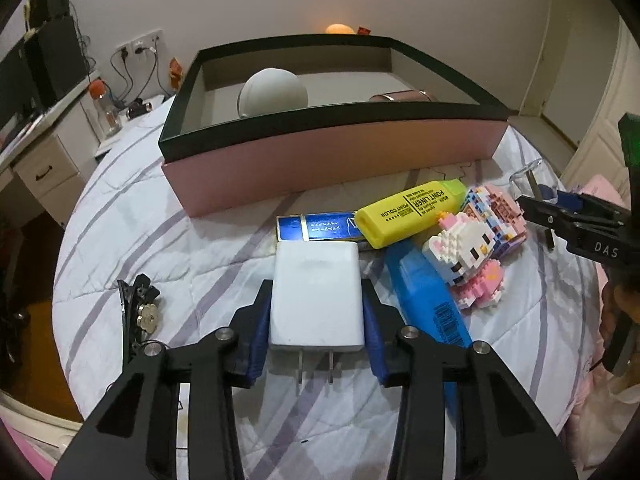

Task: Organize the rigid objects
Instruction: 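Grasp the white charger with the left gripper while the right gripper grasps the glass bottle, then lower the white charger into the box with the left gripper while the right gripper places the glass bottle there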

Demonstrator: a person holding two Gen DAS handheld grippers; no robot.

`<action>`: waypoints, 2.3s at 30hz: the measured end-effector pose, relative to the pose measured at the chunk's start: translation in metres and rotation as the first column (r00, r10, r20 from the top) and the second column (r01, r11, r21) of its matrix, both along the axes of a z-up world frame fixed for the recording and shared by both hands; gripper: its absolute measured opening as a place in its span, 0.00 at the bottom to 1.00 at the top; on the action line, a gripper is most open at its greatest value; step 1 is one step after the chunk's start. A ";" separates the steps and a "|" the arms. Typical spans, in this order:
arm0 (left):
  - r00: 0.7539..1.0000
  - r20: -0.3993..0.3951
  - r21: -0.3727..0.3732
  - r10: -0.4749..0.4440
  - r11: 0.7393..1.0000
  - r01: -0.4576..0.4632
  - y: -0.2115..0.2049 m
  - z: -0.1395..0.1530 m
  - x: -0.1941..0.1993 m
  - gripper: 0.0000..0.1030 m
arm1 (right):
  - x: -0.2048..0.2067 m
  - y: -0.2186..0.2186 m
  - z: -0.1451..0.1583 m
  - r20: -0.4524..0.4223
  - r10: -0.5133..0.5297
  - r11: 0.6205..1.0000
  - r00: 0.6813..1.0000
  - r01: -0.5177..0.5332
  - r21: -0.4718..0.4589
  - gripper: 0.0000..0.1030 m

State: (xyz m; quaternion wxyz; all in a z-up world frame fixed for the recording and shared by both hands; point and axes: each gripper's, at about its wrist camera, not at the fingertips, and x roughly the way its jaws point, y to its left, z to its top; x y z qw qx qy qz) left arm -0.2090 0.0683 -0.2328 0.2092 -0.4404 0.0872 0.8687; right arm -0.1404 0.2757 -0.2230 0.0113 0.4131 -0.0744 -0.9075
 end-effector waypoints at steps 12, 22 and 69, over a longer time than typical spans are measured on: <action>0.999 0.018 0.056 -0.035 0.998 0.034 -0.009 0.010 0.010 0.39 | 0.003 0.009 0.004 -0.035 0.022 0.996 0.999 -0.024 -0.081 0.33; 0.999 -0.018 0.097 -0.046 0.994 0.047 -0.014 0.031 0.015 0.39 | 0.008 -0.012 0.030 -0.077 0.086 0.993 0.993 -0.092 -0.075 0.33; 0.997 0.012 0.031 0.079 0.996 -0.080 0.051 0.046 -0.169 0.40 | -0.169 -0.061 0.030 0.061 0.259 0.966 0.964 -0.258 -0.024 0.34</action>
